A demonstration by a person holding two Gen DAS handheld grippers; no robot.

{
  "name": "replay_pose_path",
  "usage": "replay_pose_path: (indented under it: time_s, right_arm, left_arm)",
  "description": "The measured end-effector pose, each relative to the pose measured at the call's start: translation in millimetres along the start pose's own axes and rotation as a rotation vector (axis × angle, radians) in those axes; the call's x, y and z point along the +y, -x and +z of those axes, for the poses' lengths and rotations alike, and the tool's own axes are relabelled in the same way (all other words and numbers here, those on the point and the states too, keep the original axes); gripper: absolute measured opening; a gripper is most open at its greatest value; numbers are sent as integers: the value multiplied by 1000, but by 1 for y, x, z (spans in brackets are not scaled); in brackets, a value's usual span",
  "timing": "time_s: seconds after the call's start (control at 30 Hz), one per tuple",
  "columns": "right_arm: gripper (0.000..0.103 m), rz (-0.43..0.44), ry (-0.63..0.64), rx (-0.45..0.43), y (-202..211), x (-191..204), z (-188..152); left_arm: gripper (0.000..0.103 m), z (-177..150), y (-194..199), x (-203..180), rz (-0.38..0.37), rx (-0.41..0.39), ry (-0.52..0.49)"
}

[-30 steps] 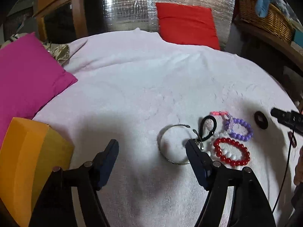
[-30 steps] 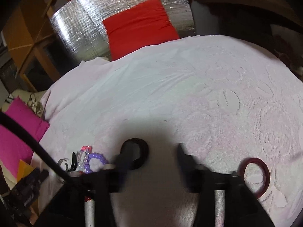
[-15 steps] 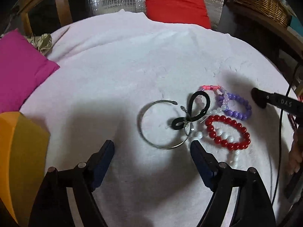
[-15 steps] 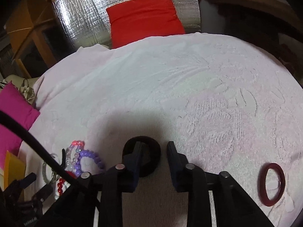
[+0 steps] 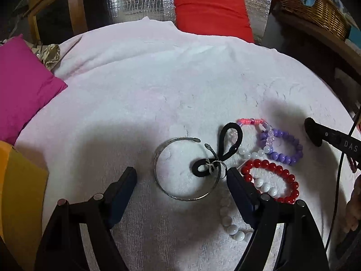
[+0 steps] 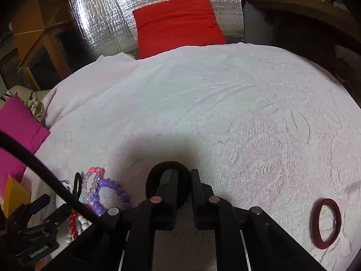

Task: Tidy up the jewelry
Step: 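Close the left tool on the silver bangle with the black hair tie, then lift the silver bangle with the left tool while the right tool holds the black ring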

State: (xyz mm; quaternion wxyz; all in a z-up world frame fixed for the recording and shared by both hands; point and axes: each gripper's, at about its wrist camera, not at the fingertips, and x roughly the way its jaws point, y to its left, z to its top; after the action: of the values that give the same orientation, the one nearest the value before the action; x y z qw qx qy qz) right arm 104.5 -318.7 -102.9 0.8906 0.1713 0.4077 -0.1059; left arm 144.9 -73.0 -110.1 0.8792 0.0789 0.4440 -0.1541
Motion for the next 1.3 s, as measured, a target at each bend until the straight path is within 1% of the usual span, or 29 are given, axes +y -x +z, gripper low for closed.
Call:
replay_pose_path:
  time_s: [0.07, 0.17, 0.33, 0.4, 0.43, 0.57, 0.7, 0.77, 0.9, 1.0, 1.07, 1.13, 1.23, 1.3]
  right_arm:
    - [10, 3, 4, -6, 3, 0, -1]
    - [10, 1, 8, -4, 3, -1, -5]
    - [10, -7, 16, -6, 2, 1, -5]
    - [9, -5, 21, -9, 2, 2, -4]
    - [9, -5, 22, -11, 2, 3, -4]
    - [8, 6, 27, -24, 7, 5, -3]
    - [8, 23, 29, -48, 17, 6, -2]
    - [8, 37, 29, -63, 25, 8, -1]
    - [8, 72, 48, -97, 41, 17, -1]
    - [8, 132, 70, -127, 56, 28, -2]
    - [8, 179, 98, -151, 67, 40, -3]
    - [8, 229, 123, -168, 78, 54, -6]
    - [8, 296, 147, -174, 90, 79, -12]
    - [8, 330, 166, -174, 95, 99, -18]
  left_arm:
    - [82, -2, 3, -2, -10, 7, -1]
    - [82, -1, -2, -2, 10, 10, -14]
    - [82, 0, -4, 1, 5, 5, -7]
    - [70, -1, -3, 2, 9, -6, -10]
    - [62, 0, -4, 2, 14, -8, -13]
    - [61, 3, -3, 6, 0, -6, 5]
    - [61, 6, 7, 10, -13, -18, 24]
    - [61, 8, 21, 11, -12, -44, 25]
    - [61, 10, 57, 10, -20, -124, 9]
    - [61, 5, 88, 12, -21, -178, 11]
    - [61, -2, 114, 17, -13, -229, 26]
    - [61, -8, 133, 26, -7, -263, 47]
    - [61, -17, 153, 45, -19, -282, 92]
    - [61, -26, 169, 62, -30, -298, 139]
